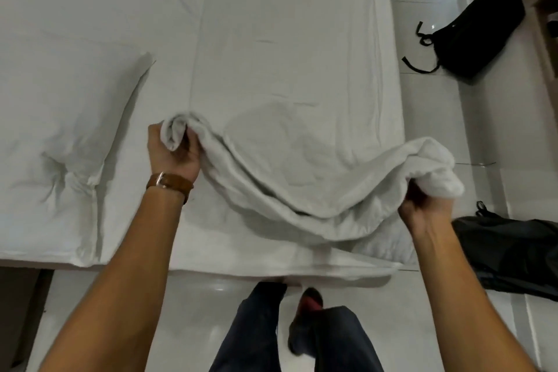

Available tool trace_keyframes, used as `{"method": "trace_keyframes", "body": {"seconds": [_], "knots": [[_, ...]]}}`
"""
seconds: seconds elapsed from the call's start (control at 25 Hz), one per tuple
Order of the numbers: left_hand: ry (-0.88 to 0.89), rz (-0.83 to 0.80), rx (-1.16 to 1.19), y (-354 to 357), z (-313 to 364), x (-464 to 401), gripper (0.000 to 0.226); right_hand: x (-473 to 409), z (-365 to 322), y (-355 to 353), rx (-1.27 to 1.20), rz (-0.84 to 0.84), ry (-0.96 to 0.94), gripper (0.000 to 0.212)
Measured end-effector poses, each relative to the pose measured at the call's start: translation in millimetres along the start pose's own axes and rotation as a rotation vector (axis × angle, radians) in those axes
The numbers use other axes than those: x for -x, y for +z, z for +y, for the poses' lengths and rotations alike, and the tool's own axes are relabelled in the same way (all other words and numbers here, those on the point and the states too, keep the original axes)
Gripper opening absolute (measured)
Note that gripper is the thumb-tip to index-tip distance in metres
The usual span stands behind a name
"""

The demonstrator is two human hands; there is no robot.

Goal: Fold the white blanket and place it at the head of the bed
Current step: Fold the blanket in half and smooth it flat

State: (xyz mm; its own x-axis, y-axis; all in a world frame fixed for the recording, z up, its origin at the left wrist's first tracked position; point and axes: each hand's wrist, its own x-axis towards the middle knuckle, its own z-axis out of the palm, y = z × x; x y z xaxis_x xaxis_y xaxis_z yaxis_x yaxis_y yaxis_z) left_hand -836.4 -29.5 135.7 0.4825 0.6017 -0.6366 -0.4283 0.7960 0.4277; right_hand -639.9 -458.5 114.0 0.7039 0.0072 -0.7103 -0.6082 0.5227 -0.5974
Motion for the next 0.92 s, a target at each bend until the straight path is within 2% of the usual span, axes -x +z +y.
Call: {"method": "trace_keyframes", "body": {"seconds": [0.08,0.12,0.2,0.32,0.4,0.56,0.6,0.64,0.72,0.8,0.88,0.92], "knots": [[-0.004,0.055,0.032,23,-6,-50,0.013,-34,-7,43,-0.062,-0.023,0.019,0.032],[-0.007,0.071,0.038,35,-11,-71,0.021,-50,-6,61,-0.026,0.030,-0.021,0.025],[-0.007,0.088,0.031,54,-22,-110,0.028,-78,-9,96,0.014,0.008,-0.036,0.009],[0.022,0.067,0.002,81,-40,-166,0.021,-131,-16,145,0.040,-0.018,-0.076,0.023],[0.048,0.037,0.032,103,-47,-203,0.020,-162,-23,179,0.020,-0.036,-0.123,0.022],[0.106,-0.038,0.034,131,-44,-276,0.032,-236,-35,226,-0.058,-0.146,-0.193,0.024],[0.105,-0.054,-0.106,131,-48,-291,0.043,-252,-32,232,-0.024,-0.158,-0.189,0.027],[0.114,-0.041,-0.371,126,-57,-303,0.056,-263,-24,236,0.052,-0.193,-0.156,0.029],[0.218,-0.006,-1.141,95,-86,-314,0.070,-271,12,226,0.307,-0.234,-0.078,0.025],[0.291,-0.122,-1.739,47,-118,-309,0.074,-268,59,198,0.628,-0.225,-0.056,0.026],[0.349,-0.239,-2.136,4,-140,-292,0.078,-262,102,161,0.998,-0.257,-0.139,0.055],[0.368,-0.248,-2.256,-10,-147,-279,0.078,-258,121,142,1.249,-0.315,-0.228,0.066]]}}
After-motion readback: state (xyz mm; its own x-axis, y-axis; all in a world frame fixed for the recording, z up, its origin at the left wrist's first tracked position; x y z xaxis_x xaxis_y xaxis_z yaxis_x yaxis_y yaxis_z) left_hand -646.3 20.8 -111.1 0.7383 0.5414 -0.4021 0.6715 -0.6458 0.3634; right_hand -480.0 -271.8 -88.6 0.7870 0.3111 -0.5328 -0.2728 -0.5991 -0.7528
